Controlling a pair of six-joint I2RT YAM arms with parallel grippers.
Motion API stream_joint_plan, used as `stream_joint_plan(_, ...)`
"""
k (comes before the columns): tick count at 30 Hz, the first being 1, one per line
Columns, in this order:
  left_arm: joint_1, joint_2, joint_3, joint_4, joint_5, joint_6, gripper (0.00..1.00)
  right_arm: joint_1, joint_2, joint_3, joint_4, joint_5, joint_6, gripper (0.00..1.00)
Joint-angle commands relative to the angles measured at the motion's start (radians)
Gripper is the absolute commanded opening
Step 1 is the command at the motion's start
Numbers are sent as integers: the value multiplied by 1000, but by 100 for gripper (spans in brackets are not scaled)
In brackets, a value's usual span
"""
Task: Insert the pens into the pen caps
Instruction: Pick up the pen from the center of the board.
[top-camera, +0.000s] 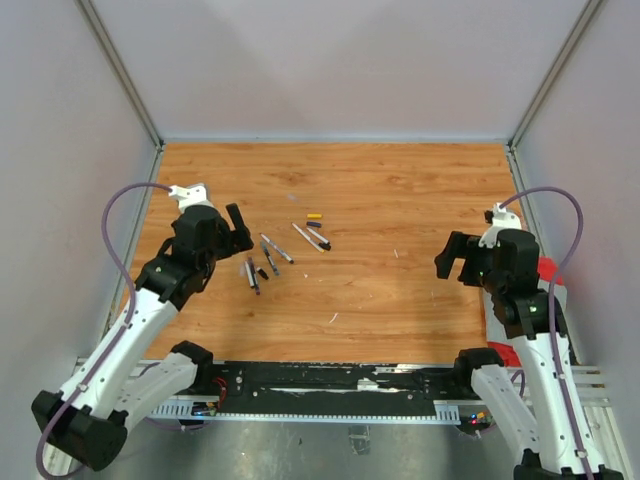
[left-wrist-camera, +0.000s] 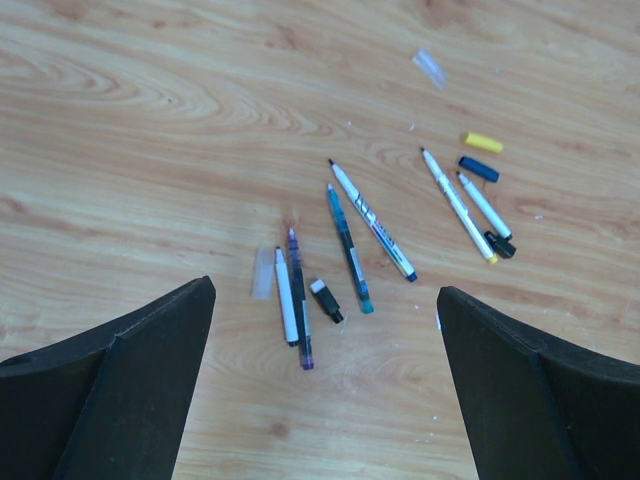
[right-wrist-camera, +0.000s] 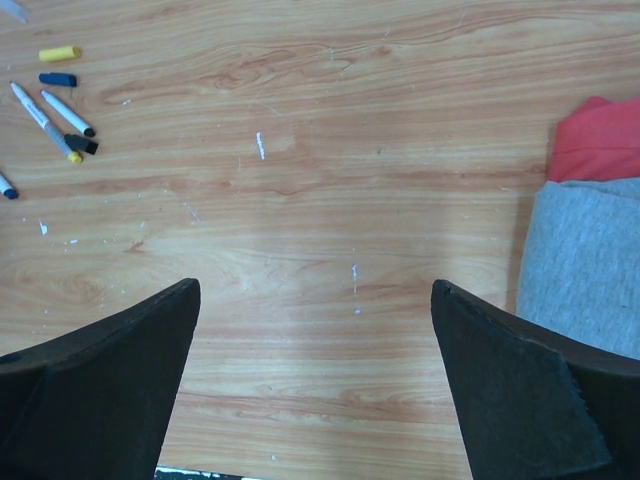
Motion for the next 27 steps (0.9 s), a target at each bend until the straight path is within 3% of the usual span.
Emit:
stream_joint_plan(1, 8, 60, -28, 52, 59, -41, 100, -16, 24, 43, -8, -93, -55, 100)
stream_joint_plan(11, 7, 102, 18, 8, 31, 47, 100, 3, 186, 73, -28, -196, -110, 94)
stream_joint_plan(18, 7, -52, 17, 11, 116, 146, 100, 260, 399, 140, 50, -48, -109, 94)
stream_joint_plan(27, 7, -149, -9, 30, 194, 177, 100, 463, 727, 316, 185, -53, -151, 93)
